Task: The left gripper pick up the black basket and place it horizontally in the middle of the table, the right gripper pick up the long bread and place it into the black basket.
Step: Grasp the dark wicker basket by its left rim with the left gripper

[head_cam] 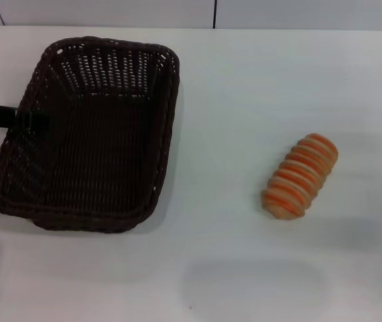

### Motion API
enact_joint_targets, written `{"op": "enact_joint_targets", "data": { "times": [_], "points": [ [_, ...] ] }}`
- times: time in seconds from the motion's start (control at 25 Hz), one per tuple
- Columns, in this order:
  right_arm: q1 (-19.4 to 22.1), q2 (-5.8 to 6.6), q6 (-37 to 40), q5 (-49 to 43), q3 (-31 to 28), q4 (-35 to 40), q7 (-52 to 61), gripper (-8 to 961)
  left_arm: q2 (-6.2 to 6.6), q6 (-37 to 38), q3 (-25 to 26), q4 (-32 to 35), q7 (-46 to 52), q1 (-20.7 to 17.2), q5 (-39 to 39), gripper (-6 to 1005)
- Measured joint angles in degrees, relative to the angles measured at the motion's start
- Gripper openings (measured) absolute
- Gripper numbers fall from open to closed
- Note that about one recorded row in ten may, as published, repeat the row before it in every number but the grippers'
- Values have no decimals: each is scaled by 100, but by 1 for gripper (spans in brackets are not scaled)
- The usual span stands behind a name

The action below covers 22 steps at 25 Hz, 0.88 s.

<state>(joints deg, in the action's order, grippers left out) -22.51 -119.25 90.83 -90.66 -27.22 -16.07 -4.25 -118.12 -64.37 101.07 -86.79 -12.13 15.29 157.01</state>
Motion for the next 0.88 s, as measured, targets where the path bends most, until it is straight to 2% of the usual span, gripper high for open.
{"op": "enact_joint_targets", "data": {
  "times": [0.16, 0.4, 0.6, 0.88],
  "points": [
    [0, -2, -5, -3, 6, -11, 0, 699, -2, -1, -44, -31, -69, 0, 136, 726],
    [18, -9, -5, 9, 27, -21, 0, 700, -3, -17, -140, -105, -146, -11, 170, 506],
    [36, -11, -5, 14, 8, -31, 2, 700, -2, -24, -250, -377, -217, -82, 265, 424],
    [40, -11, 17, 14, 6, -41, 4, 699, 5, -39, -229, -421, -525, -54, 283, 311]
  ]
}}
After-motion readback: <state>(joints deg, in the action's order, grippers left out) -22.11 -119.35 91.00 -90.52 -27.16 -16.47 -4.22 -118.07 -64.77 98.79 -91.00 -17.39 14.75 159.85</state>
